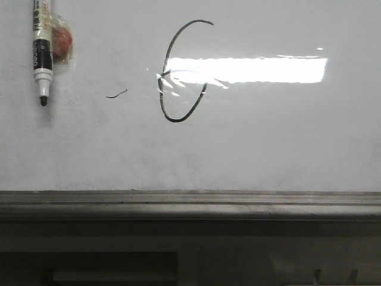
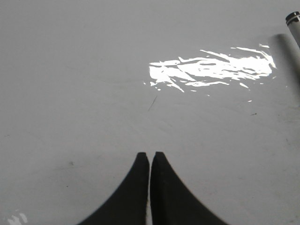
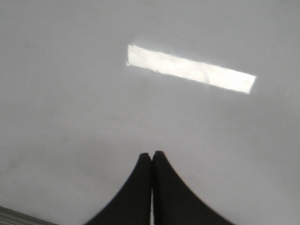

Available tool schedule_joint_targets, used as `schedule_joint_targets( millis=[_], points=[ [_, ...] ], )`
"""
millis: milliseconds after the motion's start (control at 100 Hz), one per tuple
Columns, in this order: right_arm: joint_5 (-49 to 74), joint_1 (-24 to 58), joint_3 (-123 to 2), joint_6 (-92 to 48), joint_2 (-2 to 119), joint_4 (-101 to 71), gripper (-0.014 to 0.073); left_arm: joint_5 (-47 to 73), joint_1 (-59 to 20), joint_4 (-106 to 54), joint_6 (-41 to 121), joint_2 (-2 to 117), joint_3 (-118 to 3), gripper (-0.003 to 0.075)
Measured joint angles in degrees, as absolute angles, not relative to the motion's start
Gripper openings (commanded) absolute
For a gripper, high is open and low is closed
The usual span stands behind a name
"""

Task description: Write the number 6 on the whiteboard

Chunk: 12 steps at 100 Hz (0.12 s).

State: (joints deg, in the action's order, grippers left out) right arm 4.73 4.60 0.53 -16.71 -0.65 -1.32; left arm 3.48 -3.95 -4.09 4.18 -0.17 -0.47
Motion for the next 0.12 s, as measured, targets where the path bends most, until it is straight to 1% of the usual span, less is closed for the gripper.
schedule_joint_targets(
  millis=[120],
  points=[
    [4.73, 4.60, 0.53, -16.71, -0.65, -1.32, -0.0065, 3.48, -3.95, -4.09, 4.18, -0.17, -0.47, -0.0020]
  ],
)
